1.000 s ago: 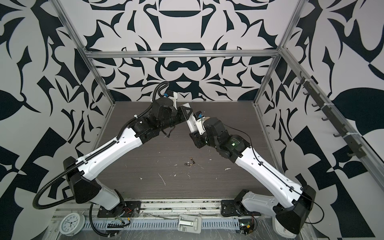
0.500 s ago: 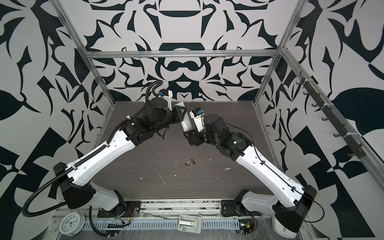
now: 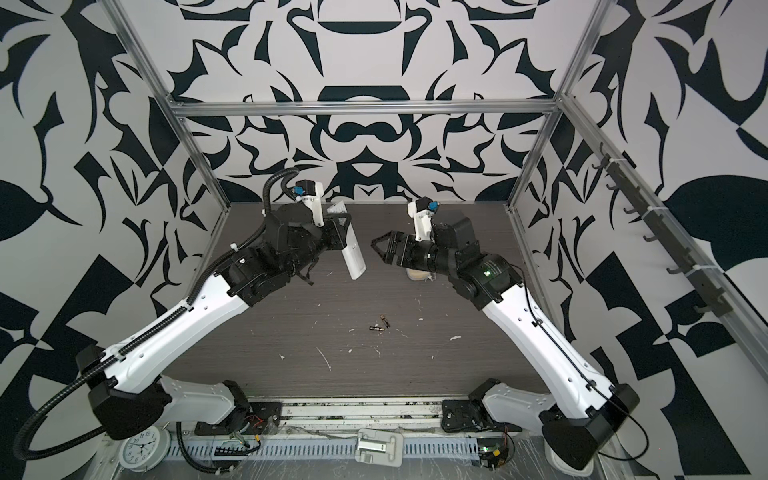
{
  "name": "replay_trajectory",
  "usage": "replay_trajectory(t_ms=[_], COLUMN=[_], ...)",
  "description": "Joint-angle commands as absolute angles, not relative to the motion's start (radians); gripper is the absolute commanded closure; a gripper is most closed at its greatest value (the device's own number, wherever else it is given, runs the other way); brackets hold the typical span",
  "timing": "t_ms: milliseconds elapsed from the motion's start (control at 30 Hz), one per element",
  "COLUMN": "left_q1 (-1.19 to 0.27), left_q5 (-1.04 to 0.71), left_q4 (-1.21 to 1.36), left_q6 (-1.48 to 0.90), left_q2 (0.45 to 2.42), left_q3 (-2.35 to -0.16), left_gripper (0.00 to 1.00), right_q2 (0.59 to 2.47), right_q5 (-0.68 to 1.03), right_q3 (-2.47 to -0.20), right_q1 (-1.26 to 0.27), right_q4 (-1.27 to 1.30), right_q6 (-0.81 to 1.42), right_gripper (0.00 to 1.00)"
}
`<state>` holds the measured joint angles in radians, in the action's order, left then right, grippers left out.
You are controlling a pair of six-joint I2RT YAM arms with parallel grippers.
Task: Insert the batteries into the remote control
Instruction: 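Hold the remote in the left gripper while the right gripper releases and withdraws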
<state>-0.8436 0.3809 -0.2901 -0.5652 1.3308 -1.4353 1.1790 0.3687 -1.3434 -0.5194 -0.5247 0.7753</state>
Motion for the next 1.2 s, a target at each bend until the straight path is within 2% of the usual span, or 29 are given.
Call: replay_trajectory(t_ms=[0,133,200,333,600,1167], left_q1=[-0.842,-0.842,-0.842,-0.842,-0.841,-0.838], left_q5=[0.414,0.438,0.446,0.452,0.467,0.578], left_q4=[-0.139,-0.101,-0.095,-0.087,-0.019,0.056], left_q6=[-0.465,-0.388,-0.361,-0.341,-0.378,-0.582], left_q2=[1.289,1.282,1.249,1.249,1.267,1.223], left_q3=[-1.400,-1.374,-1.372,-1.368,-1.348,-1.239], left_gripper=[1.00,1.00,1.00,1.00,1.00,1.00], right_q2=[1.185,1.184,1.203,1.242,1.290,1.394], right_q5=[0.475,0.506,0.503,0.509,0.525,0.568], right_q3=[-1.358,-1.240,-1.235,-1.293,-1.315,-1.385], right_q1=[-0.466,-0.438,-0.436,-0.437,-0.461,-0.517], right_q4=[-0.429,-0.257,-0.239,-0.285,-0.204,-0.199], right_q6=[1.040,1.338,1.402,1.413,1.452,1.376], right_gripper=[0.13,0.14,0.14,0.12,0.02,0.01])
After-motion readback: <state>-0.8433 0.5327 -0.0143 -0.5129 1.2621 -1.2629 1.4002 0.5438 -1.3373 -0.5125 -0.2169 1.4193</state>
